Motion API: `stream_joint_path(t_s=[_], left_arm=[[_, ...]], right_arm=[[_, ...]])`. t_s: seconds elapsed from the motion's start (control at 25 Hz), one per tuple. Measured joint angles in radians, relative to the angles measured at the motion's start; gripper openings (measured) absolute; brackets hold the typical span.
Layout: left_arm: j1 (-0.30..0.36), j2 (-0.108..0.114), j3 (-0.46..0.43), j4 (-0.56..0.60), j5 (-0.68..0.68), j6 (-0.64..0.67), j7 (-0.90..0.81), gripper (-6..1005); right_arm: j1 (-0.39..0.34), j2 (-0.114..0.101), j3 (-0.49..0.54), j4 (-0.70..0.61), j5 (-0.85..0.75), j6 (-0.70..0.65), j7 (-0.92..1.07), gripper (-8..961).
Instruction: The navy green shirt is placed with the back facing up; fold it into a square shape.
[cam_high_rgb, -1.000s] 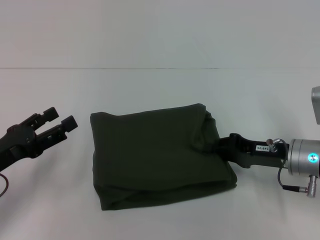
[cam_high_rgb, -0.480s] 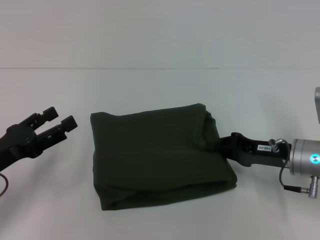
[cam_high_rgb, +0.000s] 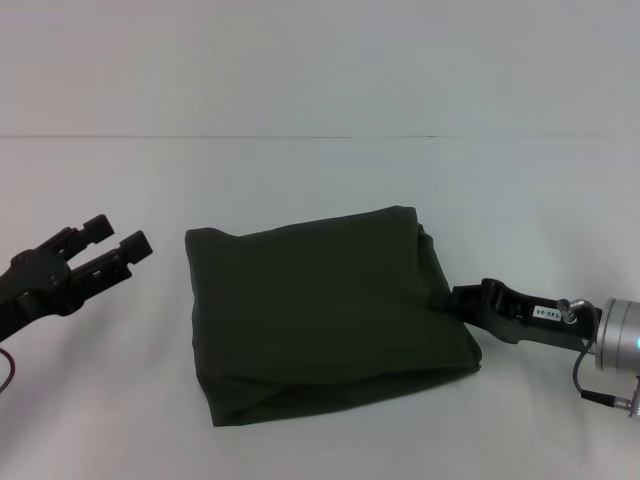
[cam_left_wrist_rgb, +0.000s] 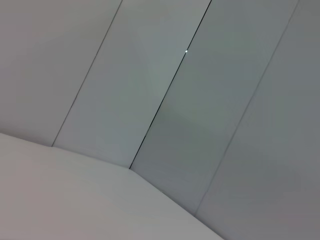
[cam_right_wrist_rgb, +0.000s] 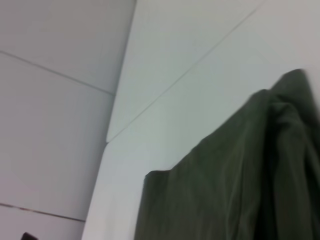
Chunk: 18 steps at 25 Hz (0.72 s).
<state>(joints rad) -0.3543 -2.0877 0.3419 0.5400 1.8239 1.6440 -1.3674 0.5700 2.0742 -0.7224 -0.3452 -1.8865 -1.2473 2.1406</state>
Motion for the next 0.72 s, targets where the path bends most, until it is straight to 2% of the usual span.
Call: stream_joint_path(t_s=[0.28, 0.72], left_arm=[[-0.001, -0.003, 0.000, 0.000, 0.000, -0.004, -0.001, 904], [-0.002, -0.005, 0.000, 0.000, 0.000, -0.008, -0.001, 905]], right_arm=[[-0.004, 0.002, -0.001, 0.008, -0.002, 0.031, 0.003, 23], [-0.036, 0.001, 0.011, 0.000, 0.017, 0.007, -0.027, 25]])
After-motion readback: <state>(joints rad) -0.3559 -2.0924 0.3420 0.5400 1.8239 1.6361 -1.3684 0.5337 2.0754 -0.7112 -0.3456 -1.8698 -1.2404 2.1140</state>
